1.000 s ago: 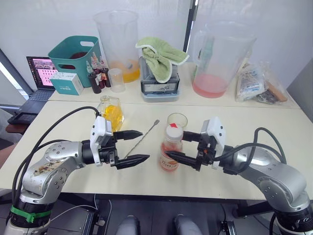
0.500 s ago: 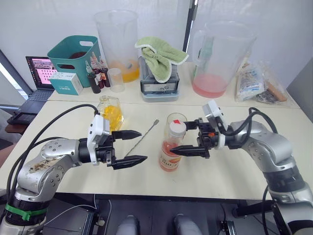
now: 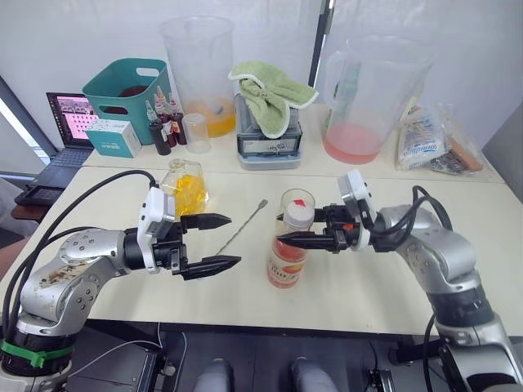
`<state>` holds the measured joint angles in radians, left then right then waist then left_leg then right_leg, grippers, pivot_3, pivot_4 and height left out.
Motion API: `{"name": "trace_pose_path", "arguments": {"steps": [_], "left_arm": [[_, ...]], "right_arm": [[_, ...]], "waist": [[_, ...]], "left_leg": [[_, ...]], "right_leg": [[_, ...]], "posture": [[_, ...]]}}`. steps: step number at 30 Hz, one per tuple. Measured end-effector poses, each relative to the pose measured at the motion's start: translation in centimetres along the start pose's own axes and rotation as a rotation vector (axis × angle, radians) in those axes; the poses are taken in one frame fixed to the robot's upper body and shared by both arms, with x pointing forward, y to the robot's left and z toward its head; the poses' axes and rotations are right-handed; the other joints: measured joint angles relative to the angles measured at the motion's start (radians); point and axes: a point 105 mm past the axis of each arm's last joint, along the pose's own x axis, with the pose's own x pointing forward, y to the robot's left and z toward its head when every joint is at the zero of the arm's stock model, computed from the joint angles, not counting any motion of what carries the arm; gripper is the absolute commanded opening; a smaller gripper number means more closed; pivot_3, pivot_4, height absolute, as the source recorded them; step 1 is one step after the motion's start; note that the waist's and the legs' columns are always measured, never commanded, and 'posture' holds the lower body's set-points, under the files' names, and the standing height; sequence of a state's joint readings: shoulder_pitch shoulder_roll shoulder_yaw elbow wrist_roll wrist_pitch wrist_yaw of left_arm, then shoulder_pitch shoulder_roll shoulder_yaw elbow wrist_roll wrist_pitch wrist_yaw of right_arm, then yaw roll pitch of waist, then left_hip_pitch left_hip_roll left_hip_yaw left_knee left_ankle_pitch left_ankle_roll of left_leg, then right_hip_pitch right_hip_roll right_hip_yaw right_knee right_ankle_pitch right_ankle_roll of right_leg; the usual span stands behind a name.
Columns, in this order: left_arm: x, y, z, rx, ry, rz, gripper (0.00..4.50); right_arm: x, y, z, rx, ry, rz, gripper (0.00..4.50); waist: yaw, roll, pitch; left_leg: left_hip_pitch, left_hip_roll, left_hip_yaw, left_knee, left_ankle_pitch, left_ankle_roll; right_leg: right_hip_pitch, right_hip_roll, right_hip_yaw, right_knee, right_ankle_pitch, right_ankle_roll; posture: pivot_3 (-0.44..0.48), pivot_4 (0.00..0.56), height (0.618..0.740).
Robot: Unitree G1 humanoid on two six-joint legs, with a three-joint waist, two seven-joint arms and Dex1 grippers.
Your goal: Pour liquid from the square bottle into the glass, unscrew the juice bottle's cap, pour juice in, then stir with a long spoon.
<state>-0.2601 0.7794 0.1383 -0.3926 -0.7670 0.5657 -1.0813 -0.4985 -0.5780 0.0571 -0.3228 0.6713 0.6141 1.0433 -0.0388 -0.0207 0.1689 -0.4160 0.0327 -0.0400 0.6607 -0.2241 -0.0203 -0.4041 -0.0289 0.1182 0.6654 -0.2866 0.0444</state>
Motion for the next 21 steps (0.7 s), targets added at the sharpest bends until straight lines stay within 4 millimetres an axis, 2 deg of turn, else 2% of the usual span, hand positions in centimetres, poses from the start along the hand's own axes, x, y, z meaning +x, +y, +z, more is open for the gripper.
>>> {"name": "trace_pose_path", "arguments": {"steps": [3, 8, 12, 13, 17, 19, 21], "left_arm": [[0.0, 0.1, 0.0, 0.014, -0.005, 0.007, 4.50], [0.0, 0.4, -0.2, 0.022, -0.018, 0.025, 4.50], [-0.1, 0.8, -0.6, 0.009, -0.015, 0.039, 4.50], [-0.1, 0.8, -0.6, 0.007, -0.015, 0.039, 4.50], [0.0, 0.9, -0.5, 0.009, -0.016, 0.024, 4.50], [0.0, 0.8, -0.3, 0.014, -0.018, 0.013, 4.50], [0.0, 0.9, -0.4, 0.010, -0.018, 0.010, 4.50]], "right_arm": [[0.4, 1.0, 0.7, 0.008, -0.031, -0.137, 1.59], [0.7, 1.6, 2.6, 0.003, -0.087, -0.520, 1.59], [0.2, 1.6, 1.0, 0.077, -0.046, -0.752, 1.59], [0.0, 1.7, 0.4, 0.084, -0.010, -0.785, 1.59], [-0.1, 2.1, 0.1, 0.078, 0.002, -0.859, 1.59], [-0.1, 2.3, 0.1, 0.079, -0.002, -0.877, 2.62], [-0.2, 2.5, -0.5, 0.091, 0.018, -0.896, 3.27]], "waist": [[-0.002, 0.000, 0.000], [-0.005, 0.000, 0.000], [-0.003, 0.000, 0.000], [-0.002, 0.000, 0.000], [-0.004, -0.001, 0.000], [-0.004, -0.001, 0.000], [-0.005, -0.001, -0.001]], "left_leg": [[0.000, 0.000, -0.001, 0.000, 0.000, 0.000], [0.000, 0.000, -0.002, 0.000, 0.001, -0.002], [-0.001, -0.001, -0.002, -0.001, 0.003, -0.005], [-0.001, -0.001, -0.002, -0.001, 0.003, -0.005], [0.000, 0.000, -0.002, -0.001, 0.003, -0.005], [0.000, 0.000, -0.002, -0.001, 0.003, -0.005], [0.000, 0.000, -0.002, -0.001, 0.003, -0.005]], "right_leg": [[0.000, 0.000, 0.000, 0.001, 0.000, 0.000], [-0.001, 0.001, 0.000, 0.001, 0.000, 0.000], [0.000, 0.000, 0.000, 0.000, 0.000, 0.000], [0.000, 0.000, 0.000, -0.001, 0.000, 0.000], [0.000, 0.001, 0.000, -0.001, 0.000, 0.000], [0.000, 0.001, 0.000, -0.001, -0.001, -0.001], [0.000, 0.001, 0.000, -0.001, -0.001, -0.001]], "posture": [[0.000, 0.150, 0.740], [0.000, 0.150, 0.740], [0.000, 0.150, 0.740], [0.000, 0.150, 0.740], [0.000, 0.150, 0.740], [0.000, 0.150, 0.740], [0.000, 0.150, 0.740]]}}
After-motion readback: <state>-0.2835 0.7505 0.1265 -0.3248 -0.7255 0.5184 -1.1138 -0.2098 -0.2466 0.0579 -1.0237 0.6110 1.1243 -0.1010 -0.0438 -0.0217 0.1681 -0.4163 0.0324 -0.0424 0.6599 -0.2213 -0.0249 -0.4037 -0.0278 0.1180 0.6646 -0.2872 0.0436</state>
